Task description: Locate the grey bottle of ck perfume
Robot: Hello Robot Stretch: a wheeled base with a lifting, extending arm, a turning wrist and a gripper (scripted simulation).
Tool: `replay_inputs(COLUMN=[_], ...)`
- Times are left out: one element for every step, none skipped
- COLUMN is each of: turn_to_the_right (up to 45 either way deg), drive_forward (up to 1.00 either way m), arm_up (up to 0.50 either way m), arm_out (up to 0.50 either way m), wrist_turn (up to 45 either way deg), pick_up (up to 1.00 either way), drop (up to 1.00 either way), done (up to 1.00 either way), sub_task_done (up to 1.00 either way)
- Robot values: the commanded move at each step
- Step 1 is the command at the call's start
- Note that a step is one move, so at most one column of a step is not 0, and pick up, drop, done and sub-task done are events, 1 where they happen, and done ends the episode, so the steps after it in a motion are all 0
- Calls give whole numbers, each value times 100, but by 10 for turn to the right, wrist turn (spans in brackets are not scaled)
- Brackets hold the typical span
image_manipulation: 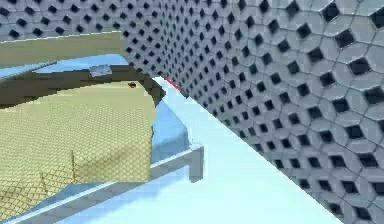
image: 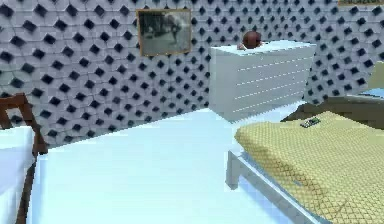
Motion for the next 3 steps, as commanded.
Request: replay_inputs(turn_to_the_right=[-450,-450,-450], drive_forward=[0,0,0], arm_up=[0,0,0], arm_out=[0,0,0], wrist_turn=[0,0,0], pick_up=[0,0,0], drop=[0,0,0], done=[0,0,0], sub_task_done=[0,0,0])
